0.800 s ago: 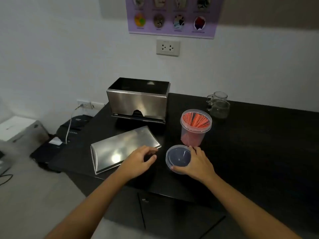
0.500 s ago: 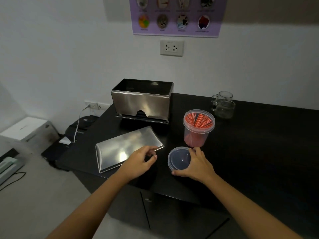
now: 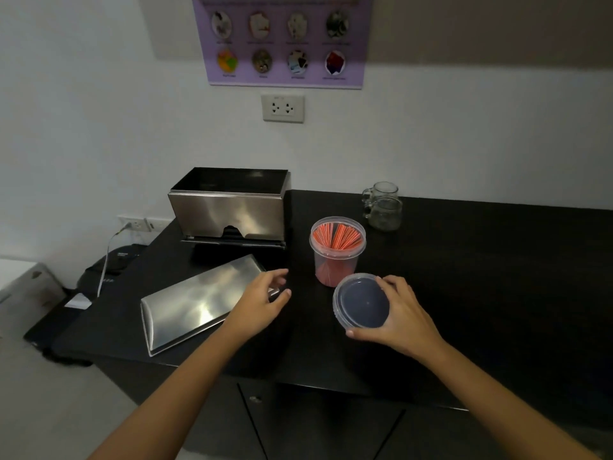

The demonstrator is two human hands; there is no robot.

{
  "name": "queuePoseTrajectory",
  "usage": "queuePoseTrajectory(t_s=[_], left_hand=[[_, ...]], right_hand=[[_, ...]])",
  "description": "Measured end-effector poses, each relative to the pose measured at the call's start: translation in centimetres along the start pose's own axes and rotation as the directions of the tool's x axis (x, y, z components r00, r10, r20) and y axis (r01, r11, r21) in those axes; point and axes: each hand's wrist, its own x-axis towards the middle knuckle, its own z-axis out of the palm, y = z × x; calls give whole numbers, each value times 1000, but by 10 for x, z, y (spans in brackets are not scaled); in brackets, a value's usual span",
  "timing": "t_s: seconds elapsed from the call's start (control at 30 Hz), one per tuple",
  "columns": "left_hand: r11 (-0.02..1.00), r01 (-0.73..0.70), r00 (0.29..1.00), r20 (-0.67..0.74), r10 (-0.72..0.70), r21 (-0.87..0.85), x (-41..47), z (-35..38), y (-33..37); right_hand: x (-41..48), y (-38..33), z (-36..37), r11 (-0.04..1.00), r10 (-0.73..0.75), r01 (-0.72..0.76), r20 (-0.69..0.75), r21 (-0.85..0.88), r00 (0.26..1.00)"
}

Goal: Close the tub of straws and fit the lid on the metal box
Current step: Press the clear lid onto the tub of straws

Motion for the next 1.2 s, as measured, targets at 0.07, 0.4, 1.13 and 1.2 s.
queuePoseTrajectory(t_s=[0.07, 0.4, 1.13, 1.2], left_hand=[[1000, 4, 1000, 15, -4, -18, 2, 1, 2], [1000, 9, 990, 142, -5, -27, 44, -10, -7], [977, -2, 799, 587, 130, -214, 159, 34, -55], [975, -23, 787, 597, 155, -222, 162, 37, -55]], right_hand=[[-1, 6, -11, 999, 42, -41, -50, 33, 998], [42, -5, -47, 983, 124, -90, -219, 161, 968], [119, -57, -41, 995, 101, -102, -45, -20, 994], [118, -59, -39, 994, 106, -107, -32, -15, 994]])
